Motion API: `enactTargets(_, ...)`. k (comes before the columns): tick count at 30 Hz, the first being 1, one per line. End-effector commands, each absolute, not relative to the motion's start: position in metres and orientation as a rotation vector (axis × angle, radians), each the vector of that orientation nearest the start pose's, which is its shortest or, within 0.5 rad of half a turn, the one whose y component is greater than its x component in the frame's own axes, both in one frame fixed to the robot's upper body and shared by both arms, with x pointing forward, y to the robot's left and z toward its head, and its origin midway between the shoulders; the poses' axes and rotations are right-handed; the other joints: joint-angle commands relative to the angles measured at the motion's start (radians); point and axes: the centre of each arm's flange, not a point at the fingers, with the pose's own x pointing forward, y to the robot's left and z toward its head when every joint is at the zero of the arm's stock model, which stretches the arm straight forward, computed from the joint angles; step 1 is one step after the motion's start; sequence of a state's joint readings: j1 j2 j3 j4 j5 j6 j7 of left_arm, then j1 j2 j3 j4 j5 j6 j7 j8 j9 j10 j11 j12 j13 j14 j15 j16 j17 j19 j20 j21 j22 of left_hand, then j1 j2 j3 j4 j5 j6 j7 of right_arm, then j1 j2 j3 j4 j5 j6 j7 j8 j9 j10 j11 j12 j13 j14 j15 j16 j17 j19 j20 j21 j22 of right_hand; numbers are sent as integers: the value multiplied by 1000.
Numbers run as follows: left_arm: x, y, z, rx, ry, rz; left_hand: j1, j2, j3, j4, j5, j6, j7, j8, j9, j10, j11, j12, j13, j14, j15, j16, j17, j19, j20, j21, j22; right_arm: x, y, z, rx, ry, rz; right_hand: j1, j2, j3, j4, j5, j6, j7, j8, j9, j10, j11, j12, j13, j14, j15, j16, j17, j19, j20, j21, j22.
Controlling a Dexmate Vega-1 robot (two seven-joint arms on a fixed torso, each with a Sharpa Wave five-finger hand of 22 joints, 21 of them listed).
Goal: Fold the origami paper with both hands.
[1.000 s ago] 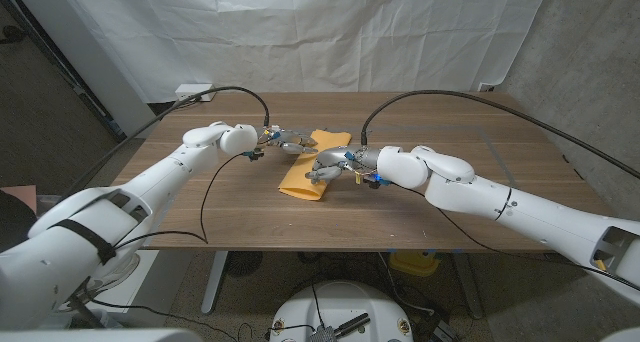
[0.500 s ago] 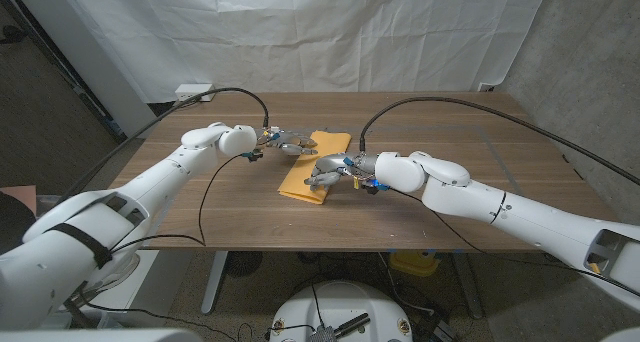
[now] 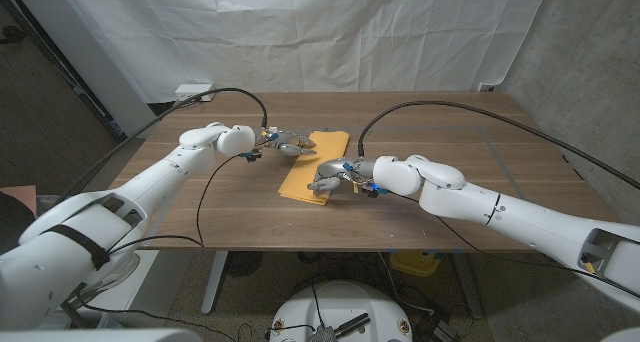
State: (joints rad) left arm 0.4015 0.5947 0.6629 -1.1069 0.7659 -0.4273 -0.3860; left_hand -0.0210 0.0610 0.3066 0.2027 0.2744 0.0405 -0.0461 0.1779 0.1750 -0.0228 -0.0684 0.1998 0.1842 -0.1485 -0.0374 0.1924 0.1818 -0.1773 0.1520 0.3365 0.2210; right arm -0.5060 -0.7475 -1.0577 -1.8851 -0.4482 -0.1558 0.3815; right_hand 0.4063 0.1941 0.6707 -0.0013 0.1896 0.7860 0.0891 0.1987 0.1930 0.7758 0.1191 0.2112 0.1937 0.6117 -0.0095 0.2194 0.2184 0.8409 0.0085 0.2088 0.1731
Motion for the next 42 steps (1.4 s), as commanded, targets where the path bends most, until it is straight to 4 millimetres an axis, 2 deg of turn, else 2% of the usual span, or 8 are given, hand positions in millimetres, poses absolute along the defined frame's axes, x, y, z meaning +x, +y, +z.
enactTargets(1, 691, 229, 27, 1799, -480, -449, 3, 130, -2, 2, 5, -7, 0, 5, 5, 2, 1, 6, 5, -6, 0, -2, 3, -134, 0, 6, 5, 563, -55, -54, -1658, -538, 663, 8, -2, 7, 3, -2, 7, -7, 0, 4, 6, 1, 2, 1, 6, 2, 2, 2, 6, 7, 0, 2)
enactTargets(11, 688, 228, 29, 1794, -492, -434, 3, 130, -2, 2, 5, -8, -1, 6, 5, 1, 3, 6, 5, -6, 1, -2, 3, -132, -2, 8, 5, 561, -67, -36, -1604, -572, 602, 9, -3, 7, 4, -3, 8, -7, 0, 4, 4, 1, 1, 1, 4, 3, 1, 3, 5, 7, -1, 2)
enactTargets(21, 683, 229, 31, 1773, -502, -418, 2, 130, -3, 2, 6, -9, -2, 6, 5, 1, 3, 6, 5, -6, 2, -2, 3, -132, 0, 8, 5, 558, -80, -24, -1519, -598, 564, 12, -3, 5, 5, -4, 0, -8, -3, 4, -4, 5, -3, 2, -7, 1, -2, 6, -14, 8, -8, 2)
enactTargets(28, 679, 229, 34, 1762, -515, -403, 2, 131, -3, 3, 7, -7, -1, 7, 5, 3, 3, 7, 5, -4, 6, -1, 3, -129, 1, 10, 5, 548, -89, -10, -1488, -655, 491, 13, -4, 5, 6, -4, 0, -10, -4, 4, -2, 1, -3, 2, -1, -2, 0, 6, -13, 7, -8, 2)
enactTargets(31, 678, 230, 34, 1763, -513, -402, 2, 131, -3, 3, 7, -6, -1, 7, 5, 3, 3, 7, 5, -3, 8, -1, 3, -129, 1, 10, 5, 544, -94, -3, -1413, -684, 490, 13, -5, 5, 6, -5, 1, -9, -3, 4, 2, 3, -1, 2, -1, -1, 0, 5, -12, 7, -7, 2)
enactTargets(35, 676, 230, 33, 1762, -516, -403, 3, 131, -2, 3, 8, -8, -1, 7, 5, 3, 3, 7, 5, -3, 9, -1, 3, -128, 1, 11, 5, 533, -95, 9, -1431, -756, 413, 13, -5, 4, 7, -5, 2, -9, -3, 4, 2, 2, -2, 2, 0, -1, 1, 6, -10, 6, -6, 2)
enactTargets(40, 674, 232, 34, 1735, -529, -391, 3, 131, -2, 3, 8, -7, -2, 7, 5, 4, 2, 7, 5, -3, 7, -1, 3, -122, -2, 13, 6, 532, -100, 15, -1346, -787, 401, 13, -7, 4, 8, -5, 5, -10, -1, 5, 8, 4, 0, 2, 4, -1, 2, 5, -4, 6, -4, 2)
enactTargets(42, 672, 235, 36, 1703, -543, -380, 3, 132, -2, 3, 9, -7, -2, 7, 5, 4, 3, 7, 5, -2, 6, 0, 3, -118, -2, 15, 6, 538, -106, 17, -1260, -775, 413, 14, -7, 3, 7, -5, 4, -11, -2, 5, 5, 4, -1, 2, 3, -2, 1, 5, -5, 5, -5, 2)
